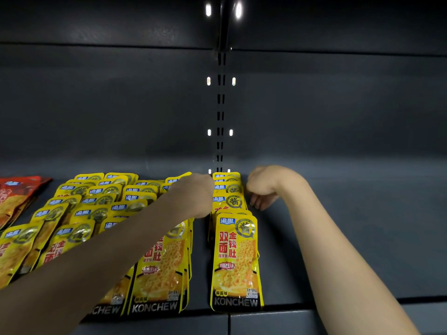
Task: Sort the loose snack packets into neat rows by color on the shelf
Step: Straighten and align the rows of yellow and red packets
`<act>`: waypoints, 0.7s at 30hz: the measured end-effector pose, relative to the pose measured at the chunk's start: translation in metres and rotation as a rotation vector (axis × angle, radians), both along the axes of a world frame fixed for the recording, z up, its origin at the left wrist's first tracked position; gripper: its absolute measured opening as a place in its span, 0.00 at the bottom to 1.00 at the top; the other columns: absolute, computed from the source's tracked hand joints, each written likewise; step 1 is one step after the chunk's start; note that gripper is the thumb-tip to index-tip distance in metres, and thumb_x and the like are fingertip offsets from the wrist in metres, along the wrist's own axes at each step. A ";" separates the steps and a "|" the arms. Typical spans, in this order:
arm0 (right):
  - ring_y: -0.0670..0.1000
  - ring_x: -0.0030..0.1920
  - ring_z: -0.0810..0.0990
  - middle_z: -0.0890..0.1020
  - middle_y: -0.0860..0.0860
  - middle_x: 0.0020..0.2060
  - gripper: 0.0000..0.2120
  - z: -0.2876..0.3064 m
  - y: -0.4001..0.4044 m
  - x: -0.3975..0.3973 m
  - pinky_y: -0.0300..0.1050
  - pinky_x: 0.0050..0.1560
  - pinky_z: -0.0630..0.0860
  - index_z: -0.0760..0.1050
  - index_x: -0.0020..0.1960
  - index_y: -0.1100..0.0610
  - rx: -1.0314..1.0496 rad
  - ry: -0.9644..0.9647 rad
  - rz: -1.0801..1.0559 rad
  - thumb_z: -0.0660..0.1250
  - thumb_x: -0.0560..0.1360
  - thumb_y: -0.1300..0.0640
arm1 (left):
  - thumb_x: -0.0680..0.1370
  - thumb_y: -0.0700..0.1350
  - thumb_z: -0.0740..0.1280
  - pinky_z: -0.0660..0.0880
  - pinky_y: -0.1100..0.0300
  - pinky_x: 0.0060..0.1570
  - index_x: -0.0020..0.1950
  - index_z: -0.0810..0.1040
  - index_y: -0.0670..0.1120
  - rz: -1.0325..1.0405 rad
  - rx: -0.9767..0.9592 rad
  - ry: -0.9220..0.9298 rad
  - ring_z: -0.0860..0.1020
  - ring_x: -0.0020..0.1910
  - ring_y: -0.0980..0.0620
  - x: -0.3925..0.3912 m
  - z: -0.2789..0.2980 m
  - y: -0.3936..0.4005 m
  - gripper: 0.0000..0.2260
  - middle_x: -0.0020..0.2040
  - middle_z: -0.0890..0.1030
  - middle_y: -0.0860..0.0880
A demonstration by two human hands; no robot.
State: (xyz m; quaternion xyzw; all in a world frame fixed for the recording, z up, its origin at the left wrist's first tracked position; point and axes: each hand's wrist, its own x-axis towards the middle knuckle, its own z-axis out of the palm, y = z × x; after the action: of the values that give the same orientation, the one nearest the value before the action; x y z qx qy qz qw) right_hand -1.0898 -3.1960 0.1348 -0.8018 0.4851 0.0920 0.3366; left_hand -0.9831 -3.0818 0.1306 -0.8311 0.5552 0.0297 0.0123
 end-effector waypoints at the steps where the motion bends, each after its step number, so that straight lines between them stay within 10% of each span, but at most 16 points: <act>1: 0.56 0.36 0.81 0.80 0.57 0.30 0.14 0.000 0.000 -0.001 0.46 0.34 0.80 0.76 0.47 0.71 -0.020 0.011 0.013 0.52 0.79 0.66 | 0.73 0.36 0.67 0.67 0.59 0.33 0.31 0.62 0.46 -0.005 -0.012 -0.052 0.67 0.31 0.52 0.000 0.000 0.002 0.16 0.32 0.67 0.48; 6: 0.49 0.27 0.75 0.77 0.53 0.34 0.09 0.003 0.000 -0.004 0.40 0.31 0.74 0.78 0.53 0.63 -0.289 0.124 0.145 0.64 0.74 0.65 | 0.72 0.44 0.71 0.69 0.55 0.45 0.37 0.65 0.45 0.012 0.044 -0.164 0.71 0.51 0.46 0.000 0.000 0.000 0.14 0.39 0.69 0.49; 14: 0.48 0.25 0.71 0.73 0.50 0.26 0.10 0.002 0.002 0.000 0.38 0.30 0.69 0.73 0.34 0.58 -0.352 0.208 0.243 0.71 0.72 0.60 | 0.75 0.52 0.67 0.60 0.52 0.55 0.44 0.68 0.48 -0.046 0.193 -0.179 0.61 0.62 0.44 0.005 -0.001 0.003 0.11 0.52 0.68 0.47; 21: 0.52 0.40 0.79 0.77 0.48 0.30 0.08 -0.002 0.000 -0.002 0.49 0.55 0.78 0.74 0.39 0.56 -0.339 0.270 0.248 0.71 0.72 0.55 | 0.78 0.58 0.60 0.55 0.46 0.66 0.63 0.72 0.46 -0.100 0.352 -0.246 0.53 0.72 0.42 0.007 -0.001 0.005 0.20 0.70 0.63 0.43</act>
State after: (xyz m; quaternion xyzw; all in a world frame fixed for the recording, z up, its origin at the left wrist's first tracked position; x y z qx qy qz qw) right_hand -1.0918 -3.1956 0.1332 -0.8807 0.4321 0.1562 0.1155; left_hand -0.9761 -3.0766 0.1296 -0.7850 0.5762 0.0240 0.2263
